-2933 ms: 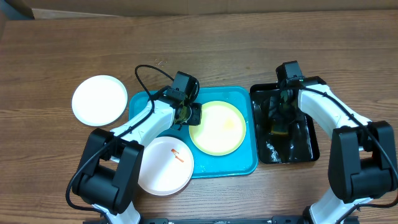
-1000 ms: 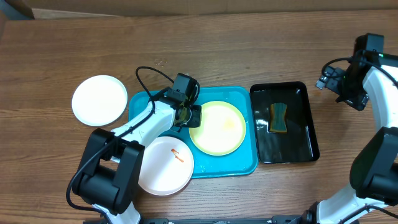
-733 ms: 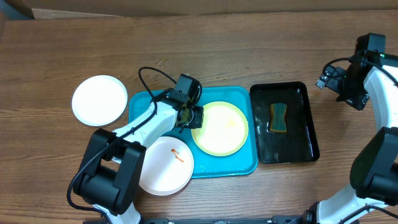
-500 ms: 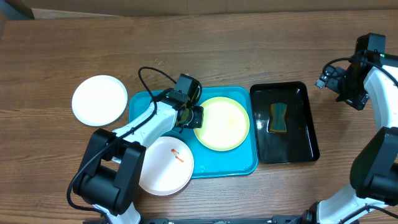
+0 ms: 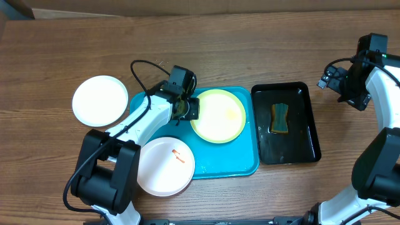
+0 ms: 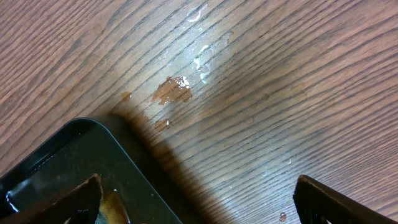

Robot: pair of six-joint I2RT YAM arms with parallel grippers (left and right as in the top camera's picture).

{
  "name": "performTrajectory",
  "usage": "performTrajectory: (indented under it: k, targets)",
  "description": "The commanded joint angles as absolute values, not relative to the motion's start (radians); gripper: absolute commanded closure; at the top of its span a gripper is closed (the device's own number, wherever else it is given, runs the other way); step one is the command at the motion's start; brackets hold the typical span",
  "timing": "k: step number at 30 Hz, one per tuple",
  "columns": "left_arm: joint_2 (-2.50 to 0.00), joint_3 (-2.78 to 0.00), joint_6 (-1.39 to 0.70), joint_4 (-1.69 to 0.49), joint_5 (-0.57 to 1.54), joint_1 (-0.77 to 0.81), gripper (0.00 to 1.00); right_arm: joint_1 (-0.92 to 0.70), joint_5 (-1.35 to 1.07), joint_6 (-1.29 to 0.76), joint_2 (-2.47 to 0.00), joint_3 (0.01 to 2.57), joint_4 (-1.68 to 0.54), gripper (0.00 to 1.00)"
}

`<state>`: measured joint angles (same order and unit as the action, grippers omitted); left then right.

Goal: Clean dirty plates on tray and stack at the side
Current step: 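Lift the yellow plate by its rim with the left gripper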

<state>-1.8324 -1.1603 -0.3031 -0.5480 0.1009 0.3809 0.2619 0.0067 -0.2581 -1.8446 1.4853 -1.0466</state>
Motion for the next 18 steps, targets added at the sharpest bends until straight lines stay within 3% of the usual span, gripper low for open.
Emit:
performTrajectory:
  k: [1,18]
  targets:
    - [-1.777,-1.211,-0.260,-0.553,0.036,0.378,0.96,0.264,0.006,-0.262,-1.825,1.505,-1.042,0.00]
    - [-1.742,-1.285,-0.157,-0.536,0.018,0.378,0.96,0.264,0.006,-0.262,-1.825,1.505,-1.042,0.00]
